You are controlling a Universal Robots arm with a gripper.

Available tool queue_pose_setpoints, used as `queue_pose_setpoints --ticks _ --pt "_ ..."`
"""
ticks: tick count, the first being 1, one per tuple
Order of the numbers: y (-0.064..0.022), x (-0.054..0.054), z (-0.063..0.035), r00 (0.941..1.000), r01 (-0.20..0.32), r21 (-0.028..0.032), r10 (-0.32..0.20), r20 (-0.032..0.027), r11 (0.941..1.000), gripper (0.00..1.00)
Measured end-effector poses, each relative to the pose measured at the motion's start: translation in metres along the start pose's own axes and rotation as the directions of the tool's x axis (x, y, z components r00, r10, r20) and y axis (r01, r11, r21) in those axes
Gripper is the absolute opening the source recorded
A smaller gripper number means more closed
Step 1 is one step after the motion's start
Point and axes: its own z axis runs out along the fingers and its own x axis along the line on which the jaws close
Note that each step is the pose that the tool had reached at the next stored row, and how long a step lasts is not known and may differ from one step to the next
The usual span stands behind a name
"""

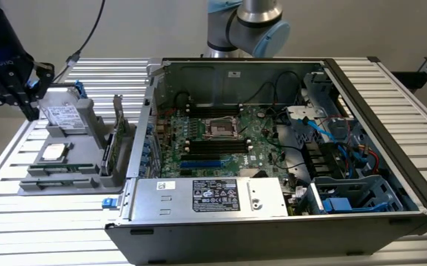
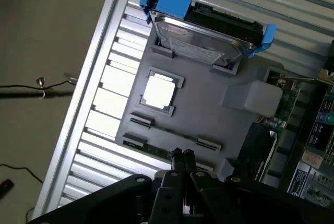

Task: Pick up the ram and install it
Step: 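Pick up the ram and move it above insertion slot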

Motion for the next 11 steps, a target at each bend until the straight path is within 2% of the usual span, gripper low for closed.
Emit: queue_pose_setpoints --ticks 3,6,11 --pt "-0.0001 -0.0001 0.0019 0.9985 0.054 0.0024 -0.054 -0.0032 0.9985 0.1" --pt "-0.0002 -0.0002 0.004 0.9941 0.109 0.0046 -0.109 -0.0064 0.9941 0.1" --pt "-0.0005 -0.0003 0.0079 0.9801 0.198 0.0079 -0.198 -0.012 0.9801 0.1"
